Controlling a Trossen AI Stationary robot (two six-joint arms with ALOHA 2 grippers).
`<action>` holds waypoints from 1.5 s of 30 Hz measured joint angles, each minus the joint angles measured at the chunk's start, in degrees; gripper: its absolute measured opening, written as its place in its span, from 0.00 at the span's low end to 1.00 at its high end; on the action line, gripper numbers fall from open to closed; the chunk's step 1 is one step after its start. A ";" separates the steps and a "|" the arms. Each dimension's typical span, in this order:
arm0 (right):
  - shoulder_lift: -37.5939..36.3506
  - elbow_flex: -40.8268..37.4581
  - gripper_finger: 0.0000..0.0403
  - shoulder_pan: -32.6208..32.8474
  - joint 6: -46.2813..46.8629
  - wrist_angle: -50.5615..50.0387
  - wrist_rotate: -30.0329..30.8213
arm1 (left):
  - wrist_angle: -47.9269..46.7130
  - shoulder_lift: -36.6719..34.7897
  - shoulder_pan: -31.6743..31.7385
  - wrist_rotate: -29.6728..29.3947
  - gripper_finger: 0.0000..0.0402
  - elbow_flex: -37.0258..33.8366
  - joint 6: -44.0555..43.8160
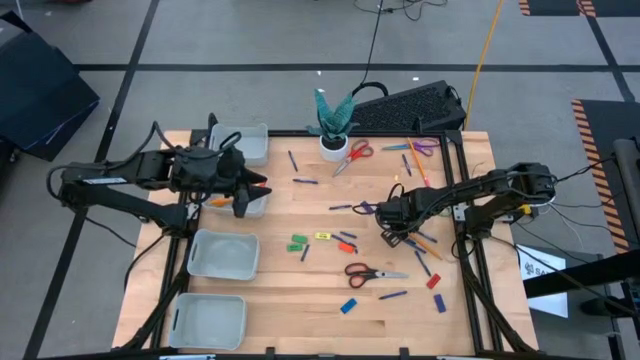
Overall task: Sort crayons/erasers/pens/pencils in bins
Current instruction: Put the orange pencil into the middle top gray bin
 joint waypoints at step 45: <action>-9.05 31.23 0.03 12.09 -46.42 49.97 21.91 | 32.78 10.96 -3.14 7.58 0.63 0.00 19.63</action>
